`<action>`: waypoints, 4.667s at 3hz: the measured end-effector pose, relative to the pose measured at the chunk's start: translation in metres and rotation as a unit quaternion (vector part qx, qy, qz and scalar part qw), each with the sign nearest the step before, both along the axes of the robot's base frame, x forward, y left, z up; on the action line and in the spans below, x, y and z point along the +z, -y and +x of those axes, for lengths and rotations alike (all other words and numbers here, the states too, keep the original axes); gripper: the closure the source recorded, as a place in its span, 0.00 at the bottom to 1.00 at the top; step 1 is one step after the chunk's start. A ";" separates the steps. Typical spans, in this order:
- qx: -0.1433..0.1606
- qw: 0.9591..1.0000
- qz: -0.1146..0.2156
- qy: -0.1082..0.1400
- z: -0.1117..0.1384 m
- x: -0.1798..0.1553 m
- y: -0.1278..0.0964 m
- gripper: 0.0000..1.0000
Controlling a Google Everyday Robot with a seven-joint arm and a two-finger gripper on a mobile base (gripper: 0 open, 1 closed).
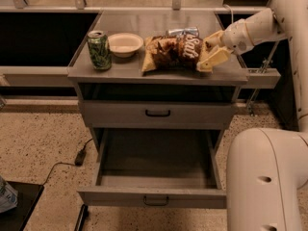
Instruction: Place brown chip bag into middle drawer
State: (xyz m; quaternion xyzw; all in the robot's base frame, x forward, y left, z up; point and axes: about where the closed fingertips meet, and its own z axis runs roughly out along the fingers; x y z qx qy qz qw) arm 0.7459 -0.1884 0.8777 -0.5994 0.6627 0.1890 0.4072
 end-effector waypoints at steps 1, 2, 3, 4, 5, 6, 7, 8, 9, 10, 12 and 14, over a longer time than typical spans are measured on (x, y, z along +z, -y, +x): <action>0.000 1.000 0.000 0.000 0.000 0.000 0.000 0.88; 0.000 1.000 0.000 0.000 0.000 0.000 0.000 1.00; -0.001 1.000 -0.004 -0.010 -0.017 0.006 0.015 1.00; 0.008 1.000 -0.018 -0.002 -0.072 0.042 0.047 1.00; 0.037 0.999 -0.014 0.032 -0.149 0.096 0.059 1.00; 0.070 0.996 0.002 0.047 -0.236 0.133 0.050 1.00; 0.105 0.994 0.007 0.020 -0.274 0.103 0.024 1.00; 0.117 0.993 0.012 -0.013 -0.279 0.075 0.010 1.00; 0.116 0.993 0.013 -0.012 -0.279 0.075 0.010 1.00; 0.097 0.995 0.022 -0.030 -0.265 0.041 0.002 1.00; -0.021 0.992 -0.094 -0.076 -0.255 -0.060 -0.023 1.00; -0.065 0.985 -0.125 -0.100 -0.255 -0.104 -0.014 1.00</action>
Offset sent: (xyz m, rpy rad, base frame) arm 0.0000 0.0000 0.0000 0.0000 0.0000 0.0000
